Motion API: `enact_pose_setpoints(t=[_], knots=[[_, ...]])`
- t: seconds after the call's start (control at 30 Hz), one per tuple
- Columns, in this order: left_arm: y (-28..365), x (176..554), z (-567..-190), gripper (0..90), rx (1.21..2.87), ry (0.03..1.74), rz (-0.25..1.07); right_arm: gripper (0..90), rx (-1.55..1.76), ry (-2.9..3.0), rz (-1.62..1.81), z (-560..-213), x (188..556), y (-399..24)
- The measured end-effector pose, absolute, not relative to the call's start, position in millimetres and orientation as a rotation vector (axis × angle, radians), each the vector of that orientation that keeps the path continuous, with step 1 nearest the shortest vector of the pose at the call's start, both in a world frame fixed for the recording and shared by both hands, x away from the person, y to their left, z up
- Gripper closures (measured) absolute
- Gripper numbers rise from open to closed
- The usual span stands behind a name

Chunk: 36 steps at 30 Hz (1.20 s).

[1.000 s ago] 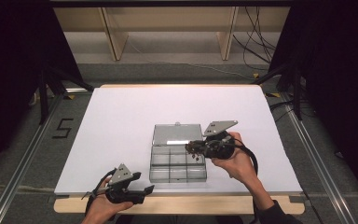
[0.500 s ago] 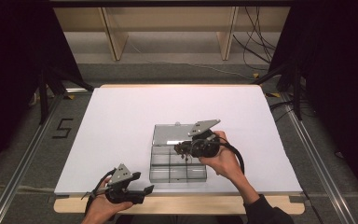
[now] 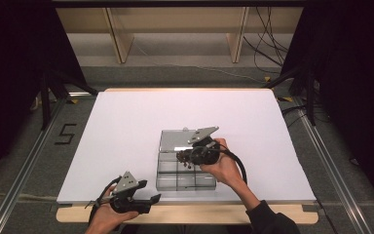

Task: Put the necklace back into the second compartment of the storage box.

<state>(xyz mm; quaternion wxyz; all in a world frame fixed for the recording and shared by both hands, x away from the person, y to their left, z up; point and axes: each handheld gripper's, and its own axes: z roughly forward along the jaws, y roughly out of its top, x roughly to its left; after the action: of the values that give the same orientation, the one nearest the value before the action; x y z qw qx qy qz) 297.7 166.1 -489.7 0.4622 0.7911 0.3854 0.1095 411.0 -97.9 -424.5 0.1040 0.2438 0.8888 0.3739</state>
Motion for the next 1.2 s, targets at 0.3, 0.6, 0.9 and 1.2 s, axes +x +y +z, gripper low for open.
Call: enact_pose_setpoints(t=[0.3,0.6,0.9,1.2], knots=[[165.6,296.8,-489.5,26.8,1.942,0.952,0.265,80.8,0.732,2.628,1.051,-441.1,415.2,-89.9],[166.3,297.1,-489.1,26.8,1.946,0.949,0.258,81.0,0.722,2.633,1.000,-450.0,415.8,-87.0],[166.5,297.3,-488.5,26.8,1.951,0.944,0.258,83.6,0.692,2.638,1.001,-452.0,416.4,-87.5],[166.8,296.7,-488.9,26.8,1.947,0.934,0.253,83.3,0.761,2.674,0.985,-457.0,415.3,-88.2]])
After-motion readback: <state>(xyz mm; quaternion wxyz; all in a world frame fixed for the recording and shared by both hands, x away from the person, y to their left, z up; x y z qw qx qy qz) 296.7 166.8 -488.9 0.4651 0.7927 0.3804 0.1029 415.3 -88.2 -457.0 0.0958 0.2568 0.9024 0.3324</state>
